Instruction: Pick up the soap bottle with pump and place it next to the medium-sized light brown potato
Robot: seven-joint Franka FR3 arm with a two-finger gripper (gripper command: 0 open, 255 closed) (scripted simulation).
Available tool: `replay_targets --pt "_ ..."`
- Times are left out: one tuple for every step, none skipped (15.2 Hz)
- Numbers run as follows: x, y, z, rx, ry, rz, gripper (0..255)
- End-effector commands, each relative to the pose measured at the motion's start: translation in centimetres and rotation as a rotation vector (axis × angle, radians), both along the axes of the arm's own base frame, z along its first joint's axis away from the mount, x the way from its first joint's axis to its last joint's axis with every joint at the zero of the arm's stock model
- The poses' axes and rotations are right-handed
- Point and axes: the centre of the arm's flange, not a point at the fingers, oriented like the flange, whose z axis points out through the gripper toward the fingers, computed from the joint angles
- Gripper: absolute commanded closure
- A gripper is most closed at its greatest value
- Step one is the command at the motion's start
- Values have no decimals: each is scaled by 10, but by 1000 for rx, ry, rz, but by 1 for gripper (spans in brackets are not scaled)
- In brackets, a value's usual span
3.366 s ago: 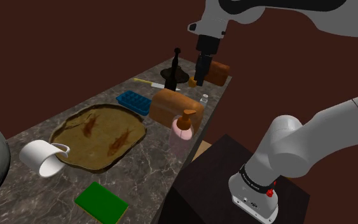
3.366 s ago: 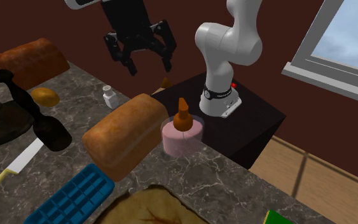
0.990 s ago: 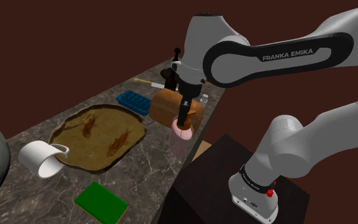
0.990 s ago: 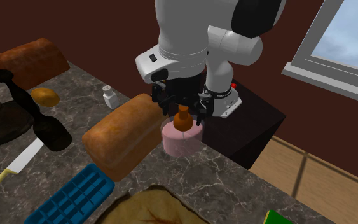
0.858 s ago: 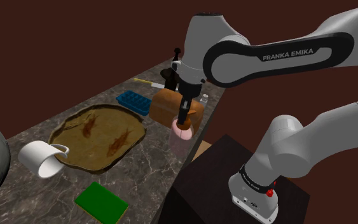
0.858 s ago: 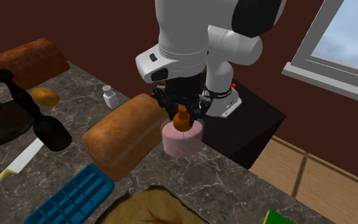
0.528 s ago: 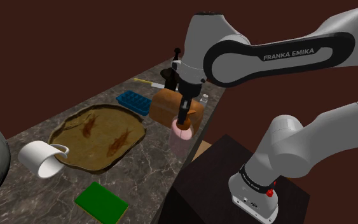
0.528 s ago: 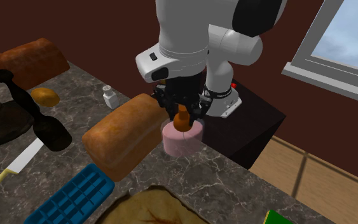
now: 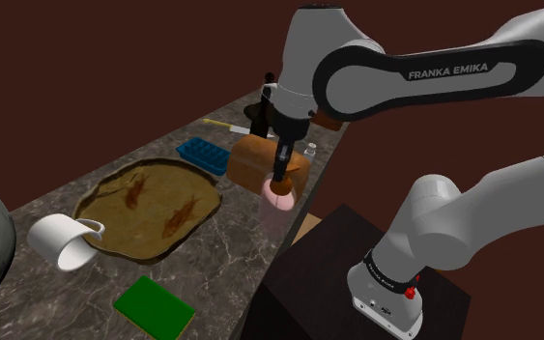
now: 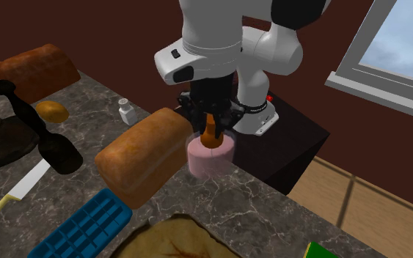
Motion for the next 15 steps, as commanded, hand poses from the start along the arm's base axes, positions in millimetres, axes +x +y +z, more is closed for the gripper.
replay_targets --pt "0 0 11 -1 1 0 255" --pt "0 0 16 -1 1 0 255" --pt "0 0 21 -1 1 0 255" --pt "0 0 26 -1 1 0 255" --pt "0 0 32 -1 1 0 255" --pt "0 0 37 -1 1 0 255" --pt "0 0 42 -1 1 0 255" --pt "0 0 48 -1 1 0 255" --pt "0 0 53 -1 1 0 255" --pt "0 0 58 -1 1 0 255" --pt "0 0 63 -1 1 0 255" --pt "0 0 69 -1 1 0 255" --pt "0 0 74 -1 1 0 255" --pt "0 0 79 -1 1 0 255" --pt "0 0 85 -1 1 0 255"
